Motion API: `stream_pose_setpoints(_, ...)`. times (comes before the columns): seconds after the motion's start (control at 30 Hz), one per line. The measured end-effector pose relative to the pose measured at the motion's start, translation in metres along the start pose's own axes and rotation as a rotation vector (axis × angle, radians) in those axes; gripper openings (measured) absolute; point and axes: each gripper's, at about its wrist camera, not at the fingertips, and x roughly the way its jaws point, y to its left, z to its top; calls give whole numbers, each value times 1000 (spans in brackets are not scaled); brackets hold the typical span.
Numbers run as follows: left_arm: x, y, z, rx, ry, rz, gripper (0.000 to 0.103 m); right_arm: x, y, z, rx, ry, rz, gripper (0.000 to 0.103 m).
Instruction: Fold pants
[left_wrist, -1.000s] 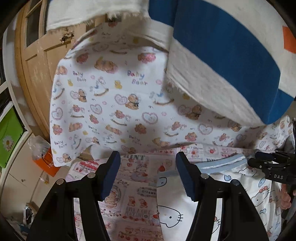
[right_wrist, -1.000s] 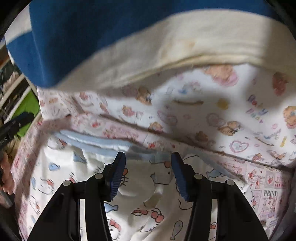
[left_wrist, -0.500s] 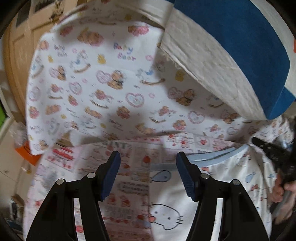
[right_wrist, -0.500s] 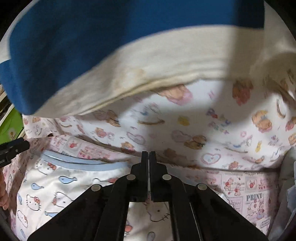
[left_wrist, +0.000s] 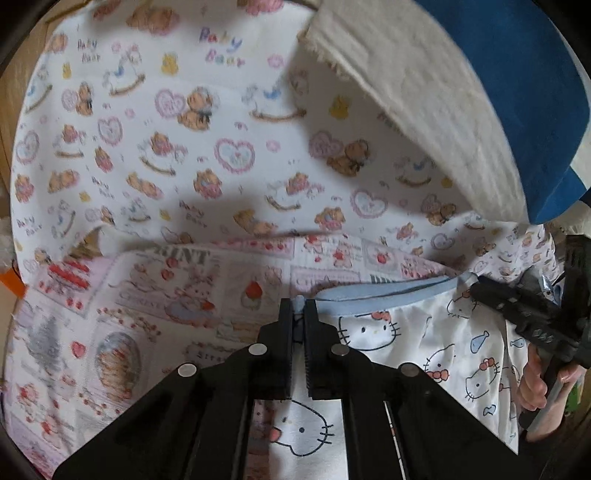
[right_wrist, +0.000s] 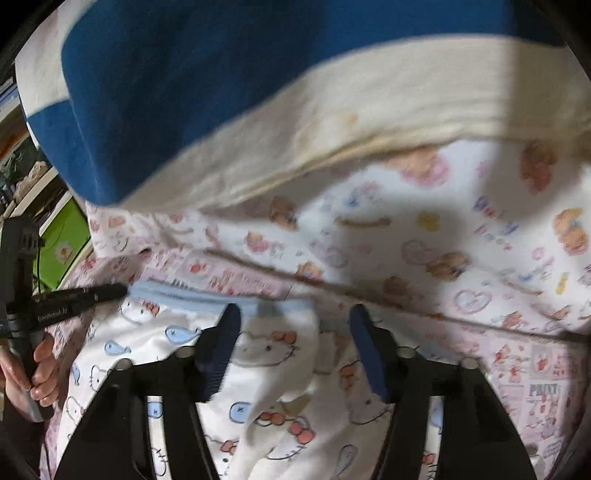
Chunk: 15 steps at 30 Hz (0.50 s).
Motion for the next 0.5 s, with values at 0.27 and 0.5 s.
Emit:
stream_pose_setpoints(0.27, -18, 9, 8, -14, -71, 112, 4, 12, 4, -6, -14, -13, -56, 15)
stream_pose_setpoints(0.5, -20, 8, 9, 32, -92, 203, 4, 7, -2, -8, 2, -50, -48, 65)
